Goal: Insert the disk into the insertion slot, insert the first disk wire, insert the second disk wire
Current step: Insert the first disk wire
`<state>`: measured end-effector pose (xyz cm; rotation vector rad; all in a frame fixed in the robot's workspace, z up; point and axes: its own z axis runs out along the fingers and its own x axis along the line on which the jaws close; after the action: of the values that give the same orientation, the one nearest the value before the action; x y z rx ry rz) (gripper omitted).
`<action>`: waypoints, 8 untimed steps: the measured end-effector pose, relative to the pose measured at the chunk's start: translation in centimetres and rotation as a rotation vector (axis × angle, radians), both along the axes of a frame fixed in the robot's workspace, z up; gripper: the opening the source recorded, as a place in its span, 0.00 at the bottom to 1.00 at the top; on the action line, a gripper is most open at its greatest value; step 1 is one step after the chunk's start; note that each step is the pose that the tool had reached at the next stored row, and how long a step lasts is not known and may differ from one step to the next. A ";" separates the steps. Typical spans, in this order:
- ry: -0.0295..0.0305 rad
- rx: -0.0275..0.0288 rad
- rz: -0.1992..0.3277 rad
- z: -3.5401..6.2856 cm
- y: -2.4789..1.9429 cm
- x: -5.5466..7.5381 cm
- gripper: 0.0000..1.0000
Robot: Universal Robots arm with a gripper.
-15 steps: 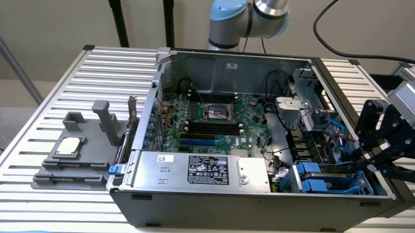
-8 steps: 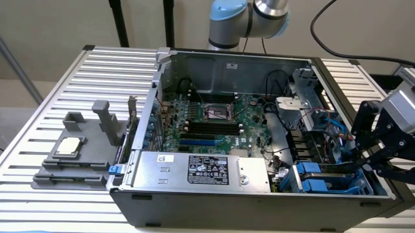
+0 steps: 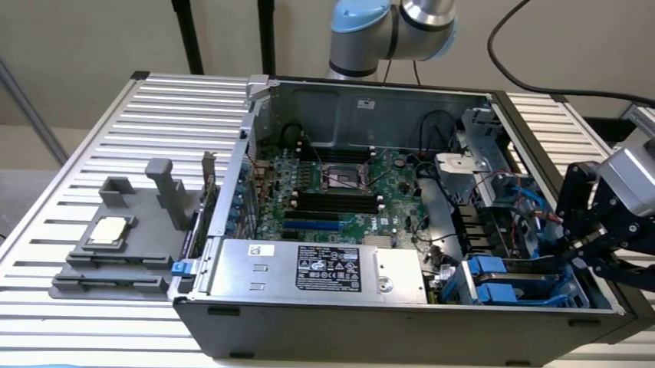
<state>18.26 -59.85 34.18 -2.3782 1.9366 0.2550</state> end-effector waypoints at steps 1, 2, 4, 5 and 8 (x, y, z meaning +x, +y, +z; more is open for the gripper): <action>0.0000 -0.0001 0.001 0.00 0.00 -0.1 0.18; 0.0000 0.0000 0.002 0.00 0.00 -0.2 0.17; 0.0001 0.0000 0.003 0.01 0.00 -0.6 0.17; 0.0007 0.0001 0.003 0.03 0.00 -0.9 0.17; 0.0104 -0.0001 0.004 0.07 0.00 -1.6 0.17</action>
<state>16.68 -59.85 34.24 -2.3854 1.9370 0.2680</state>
